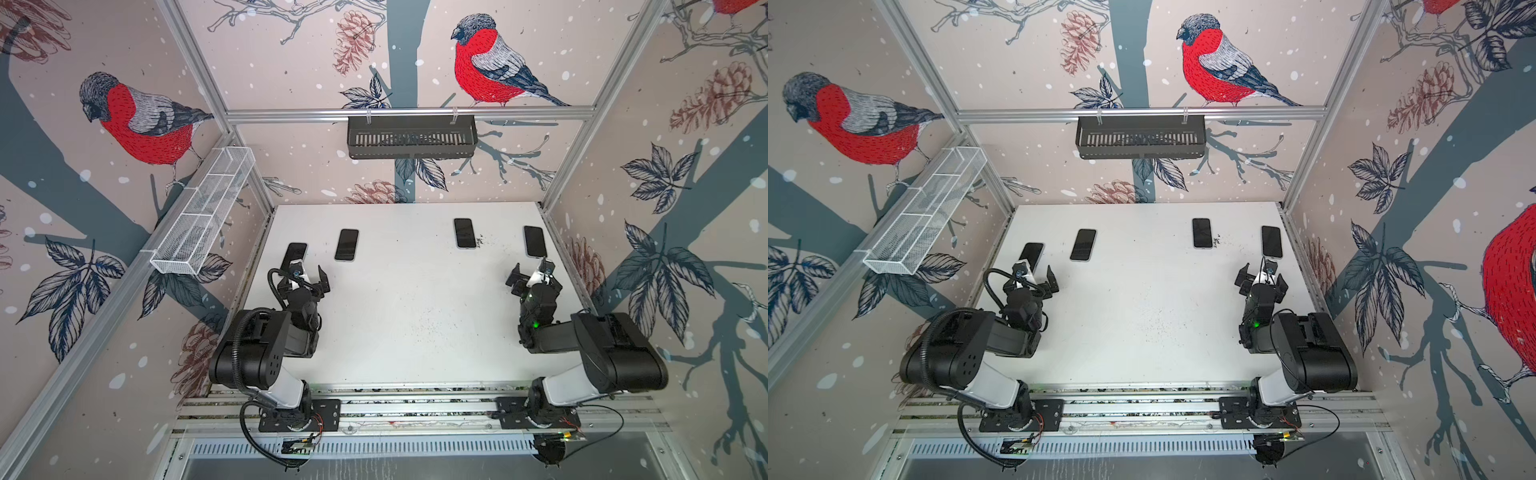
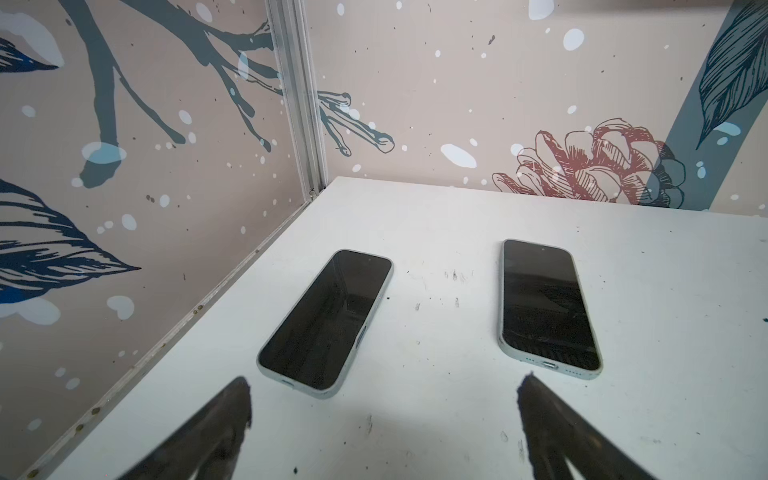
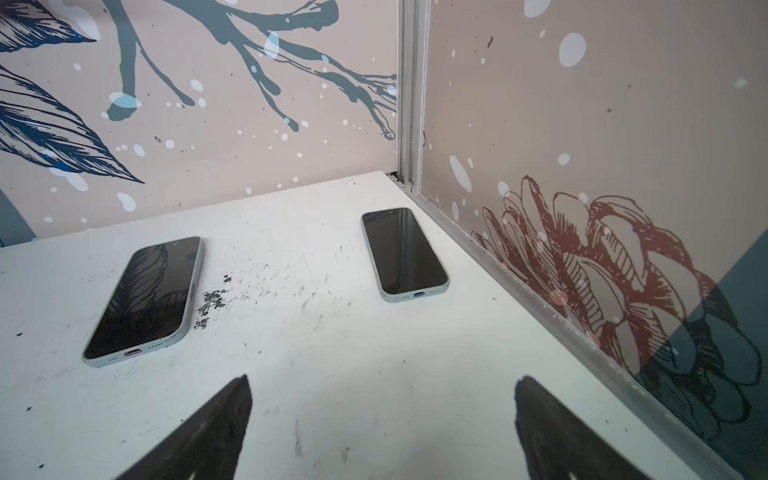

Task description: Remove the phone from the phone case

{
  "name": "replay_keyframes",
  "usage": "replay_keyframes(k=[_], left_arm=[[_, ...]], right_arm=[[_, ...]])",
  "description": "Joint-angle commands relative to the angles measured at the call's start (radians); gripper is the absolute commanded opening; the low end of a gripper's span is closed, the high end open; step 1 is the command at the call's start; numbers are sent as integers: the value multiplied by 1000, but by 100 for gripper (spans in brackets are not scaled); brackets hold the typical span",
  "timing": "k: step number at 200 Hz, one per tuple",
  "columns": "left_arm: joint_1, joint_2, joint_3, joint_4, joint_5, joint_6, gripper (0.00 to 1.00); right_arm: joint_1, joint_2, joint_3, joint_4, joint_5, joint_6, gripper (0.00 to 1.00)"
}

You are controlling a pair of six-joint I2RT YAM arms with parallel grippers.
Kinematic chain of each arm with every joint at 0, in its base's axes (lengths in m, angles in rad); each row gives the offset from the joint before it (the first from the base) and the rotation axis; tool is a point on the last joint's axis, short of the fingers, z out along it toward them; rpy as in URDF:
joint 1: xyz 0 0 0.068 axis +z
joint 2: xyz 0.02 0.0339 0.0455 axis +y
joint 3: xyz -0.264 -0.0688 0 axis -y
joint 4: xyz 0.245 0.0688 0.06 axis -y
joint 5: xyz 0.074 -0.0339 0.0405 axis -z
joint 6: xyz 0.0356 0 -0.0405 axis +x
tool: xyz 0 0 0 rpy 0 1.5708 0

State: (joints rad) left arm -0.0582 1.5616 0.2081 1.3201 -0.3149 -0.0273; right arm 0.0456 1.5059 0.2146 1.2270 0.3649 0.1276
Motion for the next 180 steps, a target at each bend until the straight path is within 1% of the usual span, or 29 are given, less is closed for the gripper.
replay_keyframes(k=[1, 180], left_arm=[[0, -1, 3, 37, 4, -2, 98], [4, 0, 8, 28, 10, -6, 98]], right_arm=[[4, -4, -1, 14, -9, -6, 99], [4, -3, 2, 11, -11, -5, 100]])
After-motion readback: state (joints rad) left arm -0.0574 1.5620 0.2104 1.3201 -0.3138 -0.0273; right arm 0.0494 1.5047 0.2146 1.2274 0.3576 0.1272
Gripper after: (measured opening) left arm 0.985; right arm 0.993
